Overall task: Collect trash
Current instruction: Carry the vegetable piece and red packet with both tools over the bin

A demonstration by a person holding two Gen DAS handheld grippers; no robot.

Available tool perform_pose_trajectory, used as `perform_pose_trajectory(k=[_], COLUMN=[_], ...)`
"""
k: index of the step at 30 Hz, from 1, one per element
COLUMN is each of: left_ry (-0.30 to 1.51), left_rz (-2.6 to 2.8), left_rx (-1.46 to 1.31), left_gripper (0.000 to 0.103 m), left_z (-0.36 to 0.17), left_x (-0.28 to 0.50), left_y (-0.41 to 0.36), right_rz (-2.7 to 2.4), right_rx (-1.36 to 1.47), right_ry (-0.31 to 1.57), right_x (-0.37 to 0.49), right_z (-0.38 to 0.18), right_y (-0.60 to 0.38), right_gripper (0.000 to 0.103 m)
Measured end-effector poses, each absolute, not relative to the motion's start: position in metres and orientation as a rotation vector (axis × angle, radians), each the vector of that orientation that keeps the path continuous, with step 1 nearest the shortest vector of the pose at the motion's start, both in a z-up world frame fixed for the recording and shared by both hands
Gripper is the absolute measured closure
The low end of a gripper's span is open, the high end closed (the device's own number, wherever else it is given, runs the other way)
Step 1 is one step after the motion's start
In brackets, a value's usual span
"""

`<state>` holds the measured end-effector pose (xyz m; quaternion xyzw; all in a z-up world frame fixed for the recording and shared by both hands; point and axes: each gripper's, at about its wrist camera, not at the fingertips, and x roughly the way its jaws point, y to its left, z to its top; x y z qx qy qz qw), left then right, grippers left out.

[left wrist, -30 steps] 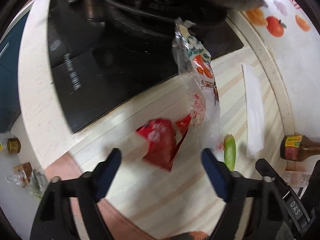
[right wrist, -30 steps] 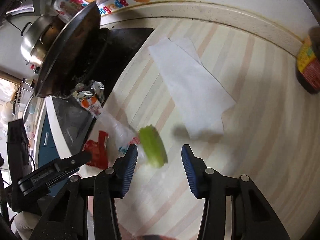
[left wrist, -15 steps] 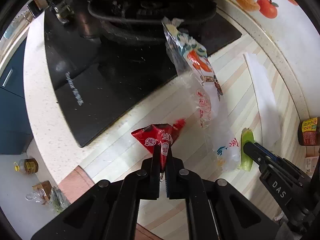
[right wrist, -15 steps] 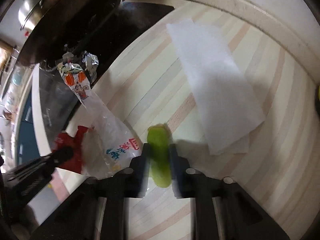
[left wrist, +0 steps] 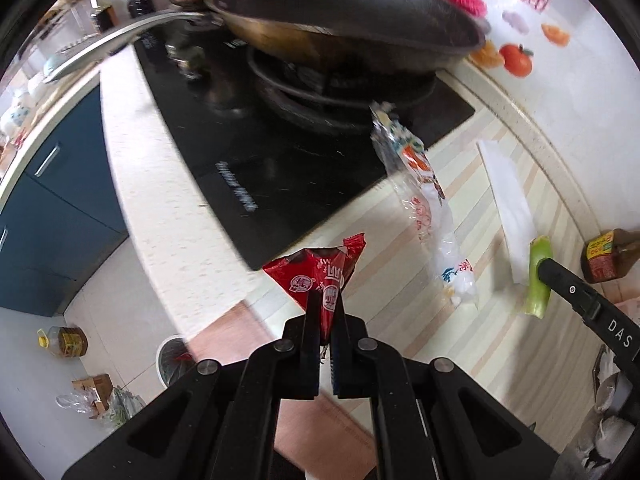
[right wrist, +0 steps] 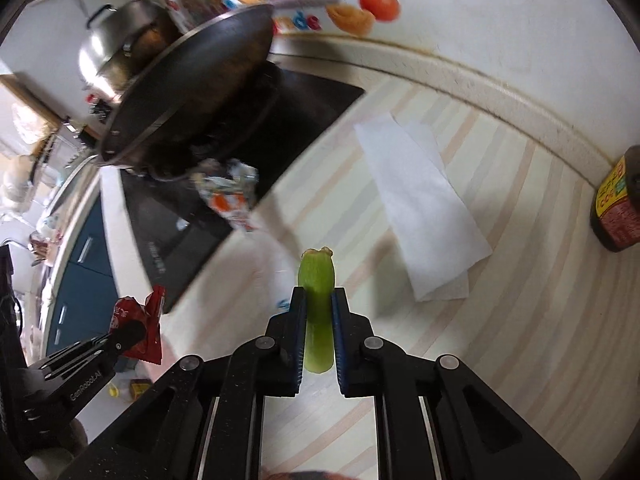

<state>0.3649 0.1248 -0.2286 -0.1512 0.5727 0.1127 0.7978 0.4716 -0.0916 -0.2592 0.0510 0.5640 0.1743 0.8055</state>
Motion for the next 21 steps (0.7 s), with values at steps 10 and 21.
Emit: perform_pose_trajectory(k=[10, 21], left_ry=[1.14, 1.198], left_rz=[0.321, 0.537], left_rx=[-0.396, -0.634], left_gripper=[0.102, 0.102], left_z=[-0.196, -0.291], left_x=[0.263, 0.124], left_y=[0.197, 0.319], right_rz=[0.575, 0.813], right_rx=[0.046, -0.147], right_ry=[1.193, 1.336], right_x=[0.393, 0.269], right_z=[-0.216, -0.303], right_y=[-0.01, 0.16], right_gripper=[0.091, 0.091])
